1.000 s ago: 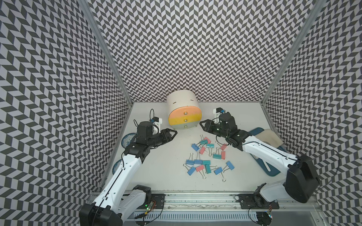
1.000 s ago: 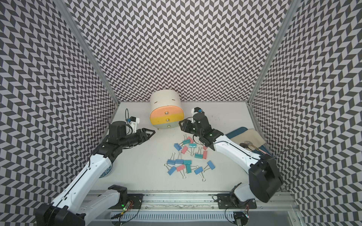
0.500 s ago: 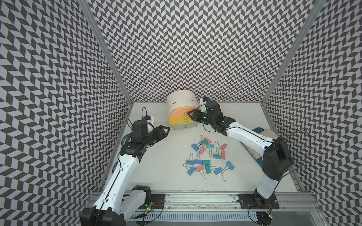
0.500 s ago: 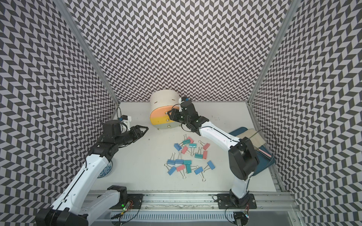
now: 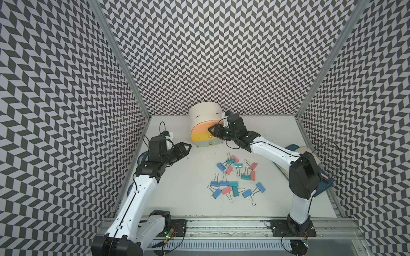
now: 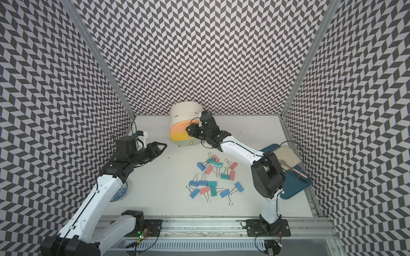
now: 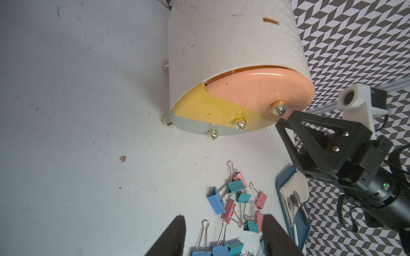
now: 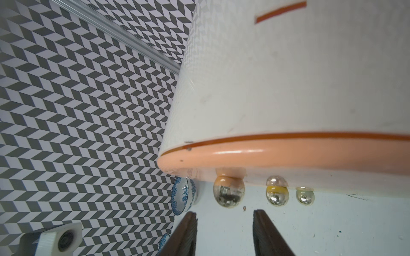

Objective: Put the binder clips in the drawer according to color
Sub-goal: Open the drawer in the storage box.

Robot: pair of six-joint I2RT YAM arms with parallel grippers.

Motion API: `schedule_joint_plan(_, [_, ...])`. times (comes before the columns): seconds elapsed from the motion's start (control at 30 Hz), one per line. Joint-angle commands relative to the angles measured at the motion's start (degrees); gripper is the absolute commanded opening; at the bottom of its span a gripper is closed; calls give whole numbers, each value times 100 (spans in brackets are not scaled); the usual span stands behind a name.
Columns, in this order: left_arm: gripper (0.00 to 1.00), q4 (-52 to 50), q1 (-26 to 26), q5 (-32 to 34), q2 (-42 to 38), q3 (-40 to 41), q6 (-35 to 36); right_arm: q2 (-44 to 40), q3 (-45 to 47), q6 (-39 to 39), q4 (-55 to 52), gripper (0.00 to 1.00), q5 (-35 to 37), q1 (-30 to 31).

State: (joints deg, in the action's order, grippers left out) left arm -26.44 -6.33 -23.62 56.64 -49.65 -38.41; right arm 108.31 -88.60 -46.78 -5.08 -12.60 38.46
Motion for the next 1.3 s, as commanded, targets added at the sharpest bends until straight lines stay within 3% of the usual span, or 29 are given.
schedule_joint_plan(0.0, [59, -98, 35, 68, -56, -171, 84, 102, -189, -128, 278, 45, 103, 39])
schedule_joint_plan(0.87, [59, -238, 37, 164, -45, -212, 167, 381, -393, -428, 538, 35, 204, 48])
schedule_joint_plan(1.27, [59, -278, 35, 261, -35, -271, 192, 352, -370, -349, 542, 20, 161, 74])
